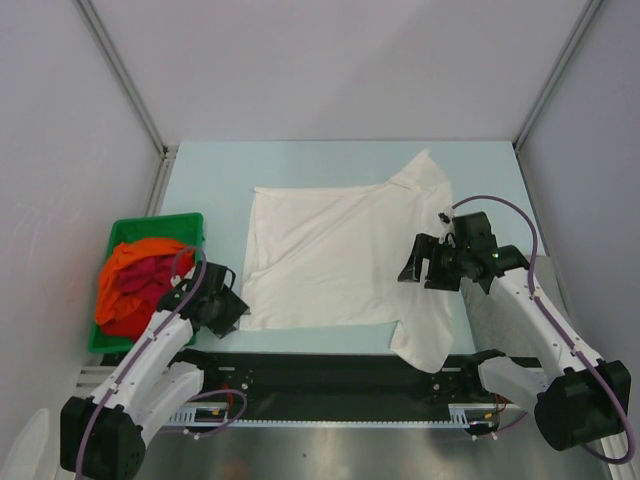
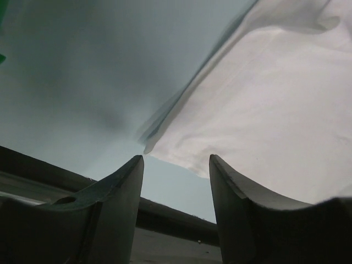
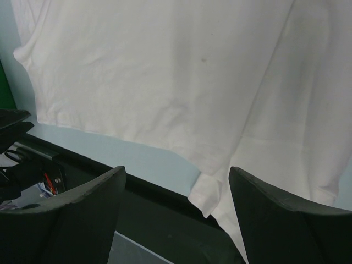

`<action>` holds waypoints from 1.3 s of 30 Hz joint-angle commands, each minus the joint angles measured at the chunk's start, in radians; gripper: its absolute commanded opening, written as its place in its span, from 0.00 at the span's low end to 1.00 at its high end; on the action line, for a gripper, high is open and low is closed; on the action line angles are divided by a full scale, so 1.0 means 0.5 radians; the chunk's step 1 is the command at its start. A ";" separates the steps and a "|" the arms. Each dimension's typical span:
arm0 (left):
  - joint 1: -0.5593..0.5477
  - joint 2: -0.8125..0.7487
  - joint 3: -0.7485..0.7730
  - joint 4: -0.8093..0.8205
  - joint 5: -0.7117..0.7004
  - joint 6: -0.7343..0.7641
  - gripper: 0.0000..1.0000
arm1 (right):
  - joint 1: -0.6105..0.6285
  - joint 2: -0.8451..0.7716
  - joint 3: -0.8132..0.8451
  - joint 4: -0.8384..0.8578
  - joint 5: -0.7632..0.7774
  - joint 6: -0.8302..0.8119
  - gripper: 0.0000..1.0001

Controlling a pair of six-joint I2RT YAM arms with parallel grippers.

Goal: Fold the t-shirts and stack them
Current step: Flatten the tshirt out

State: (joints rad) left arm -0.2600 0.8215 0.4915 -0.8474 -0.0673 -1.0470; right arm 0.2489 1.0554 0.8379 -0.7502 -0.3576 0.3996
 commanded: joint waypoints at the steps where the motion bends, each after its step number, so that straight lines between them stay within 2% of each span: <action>1: -0.011 -0.051 -0.090 0.020 0.064 -0.259 0.56 | -0.013 -0.046 0.005 -0.009 -0.033 0.020 0.82; 7: -0.011 -0.066 -0.247 0.038 0.064 -0.443 0.50 | -0.022 -0.061 0.005 -0.021 -0.021 0.026 0.82; 21: -0.011 0.026 -0.268 0.164 -0.034 -0.403 0.39 | -0.056 -0.061 0.012 -0.046 -0.024 0.044 0.82; 24: -0.011 0.053 -0.262 0.247 -0.062 -0.351 0.31 | -0.056 -0.061 0.015 -0.049 -0.018 0.060 0.83; 28: -0.011 0.133 -0.192 0.305 -0.089 -0.287 0.00 | -0.056 -0.074 0.002 -0.076 0.040 0.124 0.84; 32: -0.011 0.121 -0.017 0.284 -0.199 -0.009 0.00 | -0.056 -0.040 -0.059 -0.129 0.181 0.259 0.95; 36: -0.011 0.075 0.247 0.106 -0.542 0.161 0.00 | -0.056 0.028 -0.139 -0.187 0.285 0.339 0.95; 39: -0.011 0.069 0.394 0.099 -0.650 0.293 0.00 | -0.065 0.003 -0.154 -0.193 0.329 0.360 0.95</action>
State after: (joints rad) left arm -0.2600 0.8726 0.6052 -0.7753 -0.2512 -1.0157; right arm 0.2234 1.0683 0.7643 -0.8219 -0.2474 0.5419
